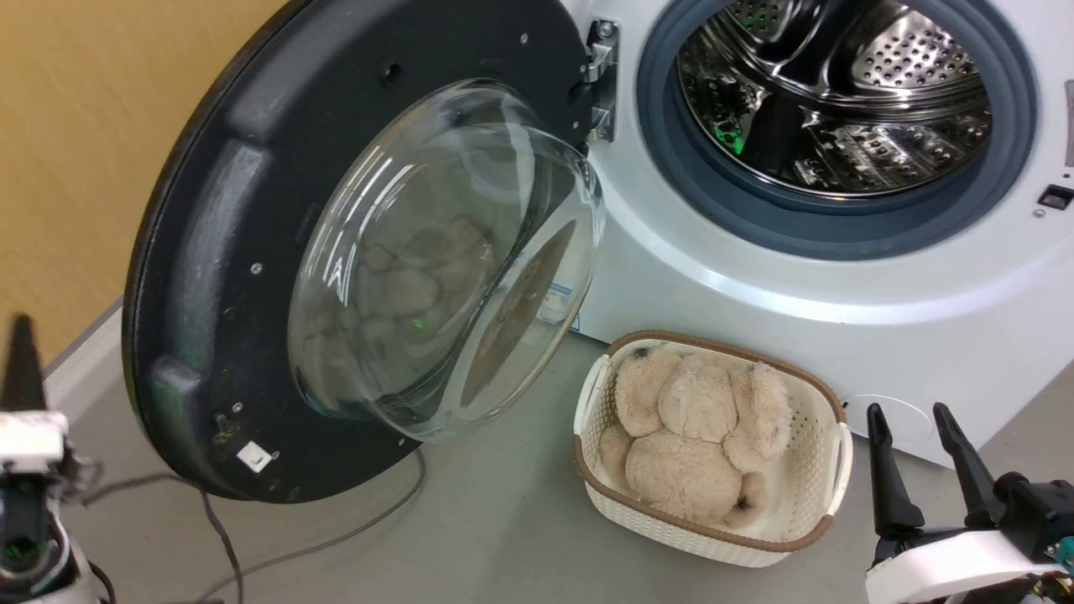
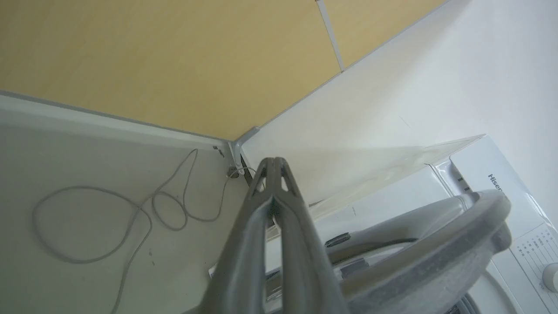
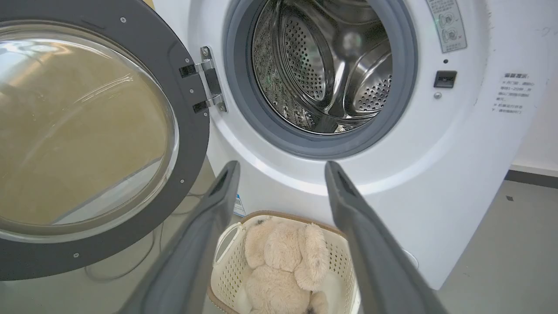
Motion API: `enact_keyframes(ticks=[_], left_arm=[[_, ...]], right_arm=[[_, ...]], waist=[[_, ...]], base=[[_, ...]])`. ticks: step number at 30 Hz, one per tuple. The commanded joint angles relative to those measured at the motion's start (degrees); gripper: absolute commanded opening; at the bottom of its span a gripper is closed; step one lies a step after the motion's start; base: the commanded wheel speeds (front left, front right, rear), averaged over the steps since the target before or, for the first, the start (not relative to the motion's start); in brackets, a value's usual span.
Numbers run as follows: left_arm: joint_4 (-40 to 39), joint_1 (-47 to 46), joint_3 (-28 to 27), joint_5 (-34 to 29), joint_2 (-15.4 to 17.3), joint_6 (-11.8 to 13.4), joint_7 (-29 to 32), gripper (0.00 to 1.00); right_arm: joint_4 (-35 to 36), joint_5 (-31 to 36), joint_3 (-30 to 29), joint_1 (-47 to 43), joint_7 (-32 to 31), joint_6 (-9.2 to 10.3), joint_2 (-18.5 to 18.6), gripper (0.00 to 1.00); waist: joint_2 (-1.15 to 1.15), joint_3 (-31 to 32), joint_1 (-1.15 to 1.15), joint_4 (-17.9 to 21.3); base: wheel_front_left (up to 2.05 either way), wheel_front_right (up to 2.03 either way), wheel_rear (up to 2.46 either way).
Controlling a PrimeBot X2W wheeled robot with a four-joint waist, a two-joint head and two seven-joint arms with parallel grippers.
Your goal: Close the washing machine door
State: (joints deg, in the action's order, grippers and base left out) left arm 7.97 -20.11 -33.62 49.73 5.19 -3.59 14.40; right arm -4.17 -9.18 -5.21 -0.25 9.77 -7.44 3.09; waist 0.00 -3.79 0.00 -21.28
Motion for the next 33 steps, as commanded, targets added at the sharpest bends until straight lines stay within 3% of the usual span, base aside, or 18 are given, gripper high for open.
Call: enact_keyframes(ticks=[1, 9, 19, 25, 33], left_arm=[[0.9, 1.1, -0.6, 2.2, -0.3, -0.9, 1.5, 0.0], [3.0, 4.3, 1.0, 9.6, -1.7, -2.0, 6.5, 0.0], [1.9, 8.2, 8.9, 20.8, -2.3, -2.6, 9.6, 0.0], [-1.6, 12.4, 15.1, 27.5, -2.3, -3.0, 13.0, 0.0], [-8.3, 18.2, 28.0, 30.4, -2.3, -3.5, 19.6, 0.0]], right_arm=[[-0.2, -0.8, -0.4, 0.8, 0.6, -0.03, -0.1, 1.0], [-0.5, -1.6, -1.4, 0.6, 1.6, -0.03, -0.2, 1.0], [-1.0, -2.6, -1.9, 0.8, 2.8, -0.04, -0.2, 1.0], [-1.4, -3.3, -2.6, 0.8, 3.5, -0.04, -0.2, 1.0], [-2.0, -4.2, -3.2, 0.7, 4.5, -0.04, -0.2, 1.0]], waist=[[0.0, -0.1, 0.0, -0.4], [0.0, -0.3, 0.0, -2.3], [0.0, -0.5, 0.0, -4.6], [0.0, -0.4, 0.0, -6.1], [0.0, -0.6, 0.0, -8.0]], base=[[0.0, 0.0, 0.0], [0.0, 0.0, 0.0], [0.0, 0.0, 0.0], [0.0, 0.0, 0.0], [0.0, 0.0, 0.0]])
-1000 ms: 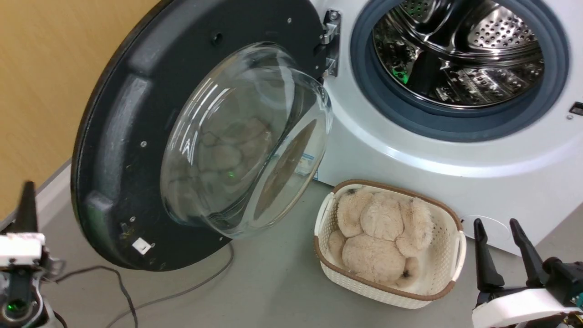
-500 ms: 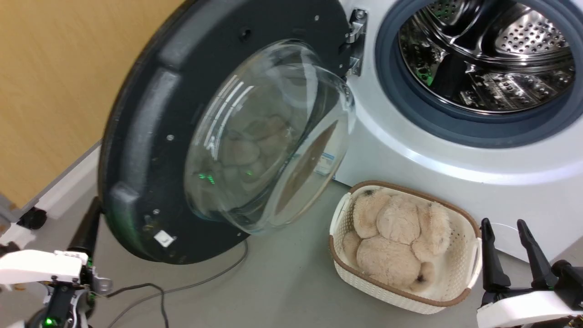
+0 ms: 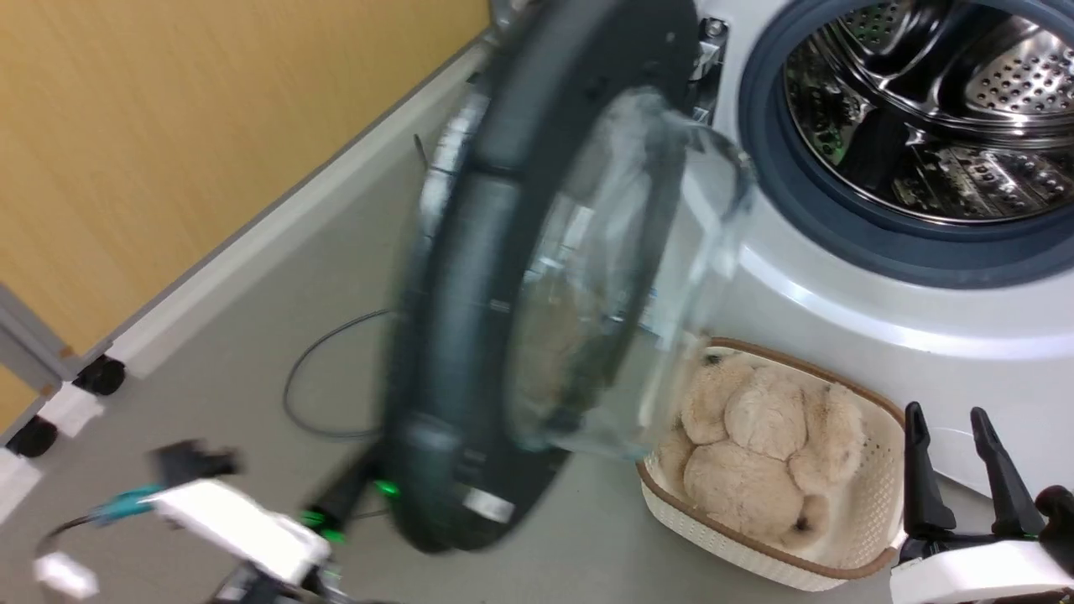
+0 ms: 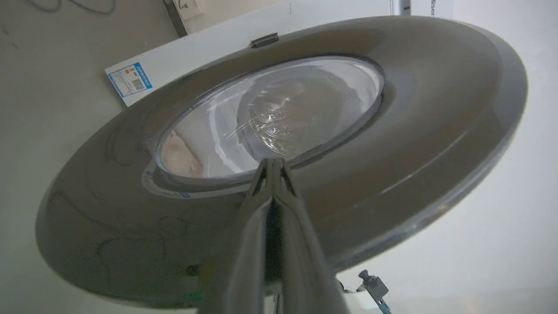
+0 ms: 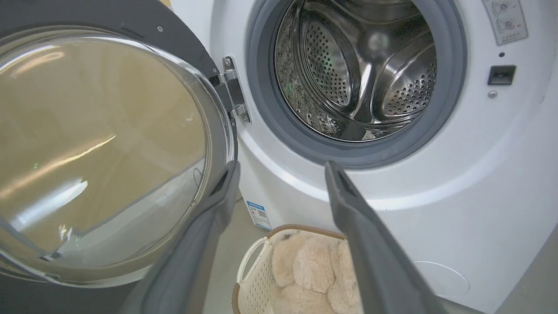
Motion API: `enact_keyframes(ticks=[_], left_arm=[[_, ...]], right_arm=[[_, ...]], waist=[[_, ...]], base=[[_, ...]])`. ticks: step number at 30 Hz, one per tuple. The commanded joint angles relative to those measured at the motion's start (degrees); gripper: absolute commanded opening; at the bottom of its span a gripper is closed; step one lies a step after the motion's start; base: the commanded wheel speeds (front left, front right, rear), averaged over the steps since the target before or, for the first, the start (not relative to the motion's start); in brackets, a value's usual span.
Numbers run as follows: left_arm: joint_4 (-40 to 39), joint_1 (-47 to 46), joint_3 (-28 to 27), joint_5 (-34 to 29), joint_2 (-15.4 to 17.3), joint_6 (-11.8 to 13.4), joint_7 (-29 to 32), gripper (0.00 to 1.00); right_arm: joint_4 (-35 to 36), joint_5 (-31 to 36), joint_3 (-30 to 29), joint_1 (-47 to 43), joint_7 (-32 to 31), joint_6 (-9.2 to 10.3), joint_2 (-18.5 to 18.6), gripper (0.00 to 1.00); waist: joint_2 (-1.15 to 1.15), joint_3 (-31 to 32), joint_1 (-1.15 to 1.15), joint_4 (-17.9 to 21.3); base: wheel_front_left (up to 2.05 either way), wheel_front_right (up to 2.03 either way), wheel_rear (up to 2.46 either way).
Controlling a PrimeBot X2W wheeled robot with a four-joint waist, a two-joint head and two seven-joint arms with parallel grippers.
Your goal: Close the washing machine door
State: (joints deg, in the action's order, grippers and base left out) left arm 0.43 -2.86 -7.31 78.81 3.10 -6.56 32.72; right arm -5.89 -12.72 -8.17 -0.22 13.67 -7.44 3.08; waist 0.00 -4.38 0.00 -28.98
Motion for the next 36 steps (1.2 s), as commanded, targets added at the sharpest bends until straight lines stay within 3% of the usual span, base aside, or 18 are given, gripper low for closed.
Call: enact_keyframes(ticks=[1, 6, 15, 26, 32, 36], left_arm=[[-1.5, 1.4, 3.8, 1.3, -0.1, -0.6, 2.2, 0.0], [-4.2, 2.6, 13.8, 2.3, 1.0, -0.9, 5.9, 0.0], [-6.8, 1.7, 25.8, 1.8, 2.8, -0.9, 3.3, 0.0], [-2.7, -3.9, 33.0, 2.5, 3.0, -0.9, -6.1, 0.0], [0.3, -5.8, 36.5, 2.2, 3.2, -0.9, -10.5, 0.0], [0.8, -7.0, 38.5, -1.0, 5.6, -0.9, -16.7, 0.0]], right_arm=[[-0.3, -0.8, -0.4, 0.6, 0.7, -0.04, -0.2, 1.0], [-0.3, -1.7, -1.3, 0.1, 1.3, -0.05, -0.2, 1.0], [-0.3, -1.6, -1.1, 0.3, 1.3, -0.05, -0.2, 1.0], [-0.5, -1.2, -1.6, 0.4, 1.3, -0.05, -0.2, 1.0], [-0.7, -1.5, -1.2, 0.2, 1.3, -0.05, -0.2, 1.0], [-0.9, -1.5, -0.6, -0.2, 1.3, -0.05, -0.2, 1.0]], waist=[[0.0, 0.1, 0.0, -0.5], [0.0, 0.7, 0.0, -0.7], [0.0, 0.7, 0.0, 8.0], [0.0, 0.2, 0.0, 20.0], [0.0, 0.5, 0.0, 22.9], [0.0, 1.0, 0.0, 24.2]], base=[[0.0, 0.0, 0.0], [0.0, 0.0, 0.0], [0.0, 0.0, 0.0], [0.0, 0.0, 0.0], [0.0, 0.0, 0.0], [0.0, 0.0, 0.0]])
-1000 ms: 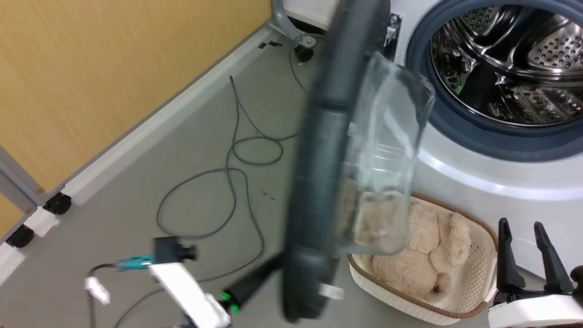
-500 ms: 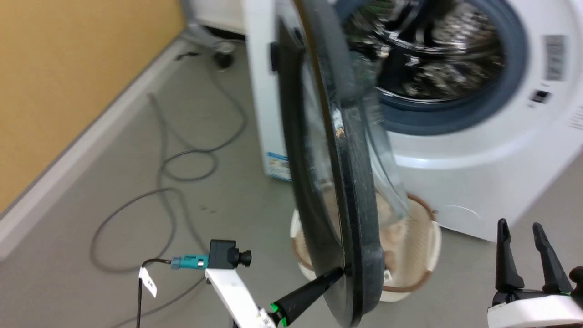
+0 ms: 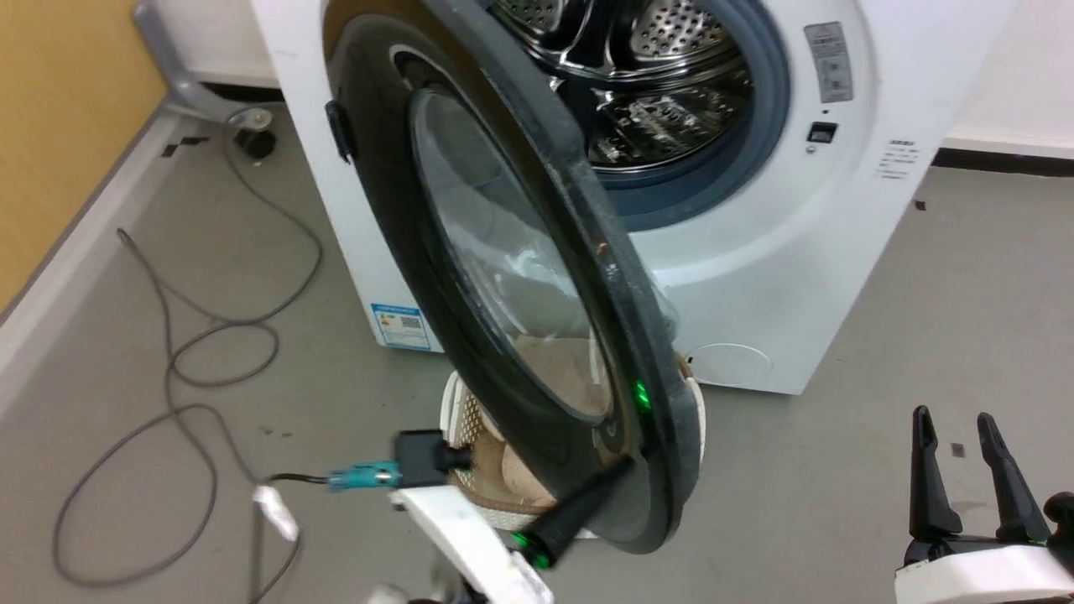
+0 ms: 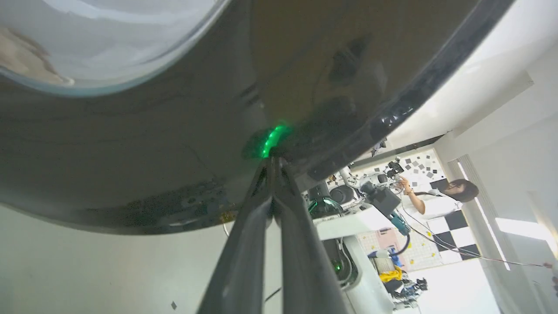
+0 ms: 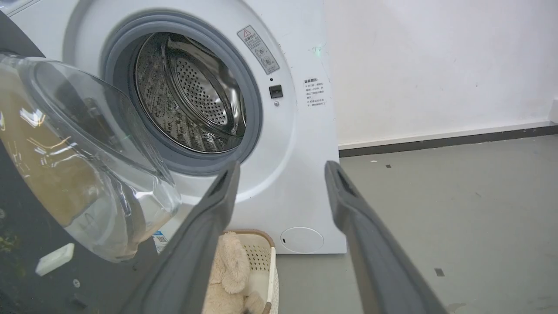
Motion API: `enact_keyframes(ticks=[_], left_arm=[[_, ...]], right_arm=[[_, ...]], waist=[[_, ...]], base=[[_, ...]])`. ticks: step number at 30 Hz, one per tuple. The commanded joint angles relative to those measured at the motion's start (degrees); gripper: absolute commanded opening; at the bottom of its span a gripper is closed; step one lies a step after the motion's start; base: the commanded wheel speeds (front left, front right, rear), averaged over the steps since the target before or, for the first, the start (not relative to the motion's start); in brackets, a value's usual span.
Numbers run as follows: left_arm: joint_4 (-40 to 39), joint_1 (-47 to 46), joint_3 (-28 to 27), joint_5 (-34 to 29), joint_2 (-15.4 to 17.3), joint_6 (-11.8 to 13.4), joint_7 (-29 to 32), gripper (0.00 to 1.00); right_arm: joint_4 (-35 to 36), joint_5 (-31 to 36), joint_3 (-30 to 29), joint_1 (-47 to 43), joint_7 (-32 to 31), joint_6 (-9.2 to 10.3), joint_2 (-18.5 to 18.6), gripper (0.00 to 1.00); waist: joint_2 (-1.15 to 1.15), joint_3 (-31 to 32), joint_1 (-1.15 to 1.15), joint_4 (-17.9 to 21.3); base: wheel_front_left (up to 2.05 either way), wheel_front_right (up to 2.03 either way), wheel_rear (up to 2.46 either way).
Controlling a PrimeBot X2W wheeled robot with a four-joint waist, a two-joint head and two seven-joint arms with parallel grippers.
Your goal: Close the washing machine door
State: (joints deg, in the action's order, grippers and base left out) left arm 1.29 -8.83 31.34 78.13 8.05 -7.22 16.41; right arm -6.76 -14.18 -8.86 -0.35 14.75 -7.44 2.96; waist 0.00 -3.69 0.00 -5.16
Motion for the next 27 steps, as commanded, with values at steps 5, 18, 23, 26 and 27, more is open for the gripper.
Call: enact_keyframes(ticks=[5, 18, 23, 26, 27], left_arm=[[-1.9, -3.1, 1.6, -7.9, 6.9, -0.3, -12.9, 0.0], [-0.3, -4.5, -11.5, -51.7, 12.5, 16.1, -31.4, 0.0], [0.1, 1.1, -14.5, -62.3, 11.0, 23.6, -31.4, 1.0], [0.8, 3.7, -15.4, -65.7, 10.0, 25.8, -31.4, 1.0], [1.2, 4.4, -15.7, -66.2, 9.6, 26.2, -31.4, 1.0]], right_arm=[[0.0, -0.2, -0.4, -0.8, 0.2, -0.05, -0.1, 1.0], [2.7, 0.6, 0.1, -1.5, 0.2, -0.05, -0.1, 1.0], [3.7, 0.5, 0.6, -1.3, 0.2, -0.05, -0.1, 1.0], [3.8, 0.5, 0.9, -1.2, 0.2, -0.05, -0.1, 1.0], [3.8, 0.7, 1.1, -1.1, 0.2, -0.05, -0.1, 1.0]], waist=[[0.0, 1.1, 0.0, 0.5], [0.0, 2.6, 0.0, -1.7], [0.0, 3.0, 0.0, -2.3], [0.0, 3.1, 0.0, -2.7], [0.0, 3.1, 0.0, -2.8]], base=[[0.0, 0.0, 0.0], [0.0, 0.0, 0.0], [0.0, 0.0, 0.0], [0.0, 0.0, 0.0], [0.0, 0.0, 0.0]])
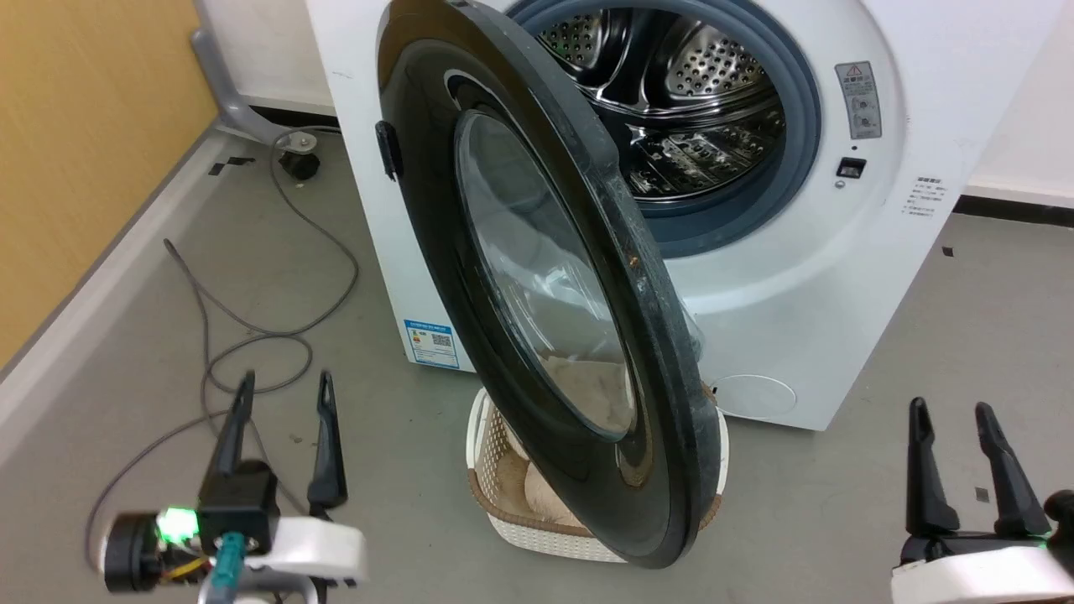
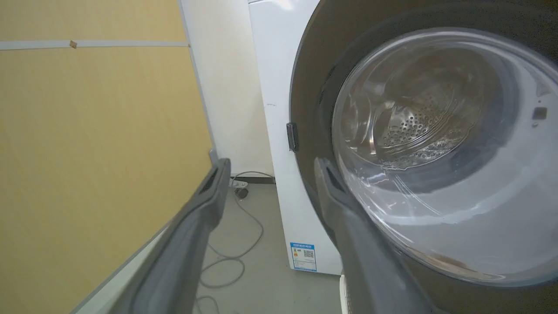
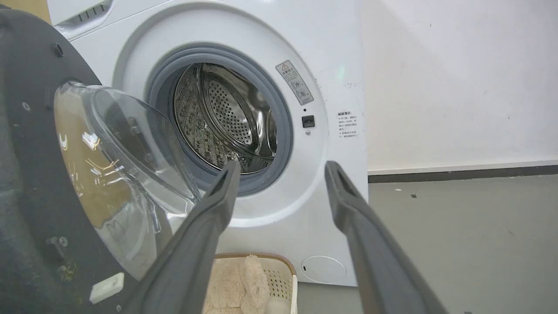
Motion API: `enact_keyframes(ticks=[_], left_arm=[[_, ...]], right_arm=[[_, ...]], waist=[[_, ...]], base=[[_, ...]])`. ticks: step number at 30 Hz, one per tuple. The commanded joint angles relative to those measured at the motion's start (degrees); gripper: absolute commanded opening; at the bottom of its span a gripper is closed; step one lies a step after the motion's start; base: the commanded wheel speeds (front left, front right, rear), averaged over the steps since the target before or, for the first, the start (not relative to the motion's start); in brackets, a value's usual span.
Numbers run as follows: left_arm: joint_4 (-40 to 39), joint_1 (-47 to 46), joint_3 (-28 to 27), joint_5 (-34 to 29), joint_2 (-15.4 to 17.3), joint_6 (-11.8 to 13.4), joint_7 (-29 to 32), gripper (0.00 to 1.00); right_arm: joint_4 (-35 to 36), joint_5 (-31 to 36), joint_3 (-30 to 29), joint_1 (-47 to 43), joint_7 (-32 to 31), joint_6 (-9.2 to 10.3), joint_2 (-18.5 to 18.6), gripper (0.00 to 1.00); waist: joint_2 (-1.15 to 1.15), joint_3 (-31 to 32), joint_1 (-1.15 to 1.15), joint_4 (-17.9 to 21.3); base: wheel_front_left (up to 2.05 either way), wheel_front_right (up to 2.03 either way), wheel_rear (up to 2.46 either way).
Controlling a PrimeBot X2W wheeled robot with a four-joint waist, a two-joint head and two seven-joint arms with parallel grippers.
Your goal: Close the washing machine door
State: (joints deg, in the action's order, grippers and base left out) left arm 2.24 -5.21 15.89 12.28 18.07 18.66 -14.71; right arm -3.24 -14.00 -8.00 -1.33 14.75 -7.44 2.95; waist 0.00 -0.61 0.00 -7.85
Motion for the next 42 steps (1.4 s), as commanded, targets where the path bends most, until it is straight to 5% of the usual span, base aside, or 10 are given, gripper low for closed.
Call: enact_keyframes(ticks=[1, 2, 4, 15, 23, 33, 42], left_arm=[[0.7, 1.4, -0.5, -0.7, -0.9, 0.4, -0.3, 1.0], [0.9, 1.8, -0.8, -0.8, -1.5, 0.4, -0.3, 1.0], [1.3, 2.6, -1.3, -0.9, -2.5, -0.3, -0.3, 1.0], [1.1, 2.8, -4.5, -3.3, -5.7, -4.2, -0.3, 1.0], [-0.5, 3.0, -6.8, -5.3, -7.7, -5.9, -0.3, 1.0], [-1.0, 4.3, -9.6, -6.5, -9.5, -7.5, -0.3, 1.0], [-1.4, 4.7, -11.2, -7.8, -10.8, -8.6, -0.3, 1.0]], right_arm=[[0.3, 0.8, 0.5, -0.1, 0.2, -0.05, -0.1, 1.0], [0.5, 1.2, 0.8, 0.0, 0.2, -0.05, -0.1, 1.0], [0.6, 0.9, 1.1, 0.4, 0.2, -0.05, -0.1, 0.0], [16.4, -11.1, 2.2, 12.6, 0.2, -0.05, -0.1, 0.0], [28.3, -19.4, 15.5, 18.4, 0.2, -0.05, 0.3, 0.0], [24.3, -19.5, 39.6, 16.7, 0.2, -0.05, 11.8, 0.0], [14.3, -16.8, 52.4, 14.6, 0.2, -0.05, 17.5, 0.0]], waist=[[0.0, 0.1, 0.0, -0.2], [0.0, 0.1, 0.0, -0.3], [0.0, 0.2, 0.0, -0.4], [0.0, 0.1, 0.0, -0.6], [0.0, 0.2, 0.0, -1.1], [0.0, 0.3, 0.0, -0.8], [0.0, 0.1, 0.0, 0.1]], base=[[0.0, 0.0, 0.0], [0.0, 0.0, 0.0], [0.0, 0.0, 0.0], [0.0, 0.0, 0.0], [0.0, 0.0, 0.0], [0.0, 0.0, 0.0], [0.0, 0.0, 0.0]])
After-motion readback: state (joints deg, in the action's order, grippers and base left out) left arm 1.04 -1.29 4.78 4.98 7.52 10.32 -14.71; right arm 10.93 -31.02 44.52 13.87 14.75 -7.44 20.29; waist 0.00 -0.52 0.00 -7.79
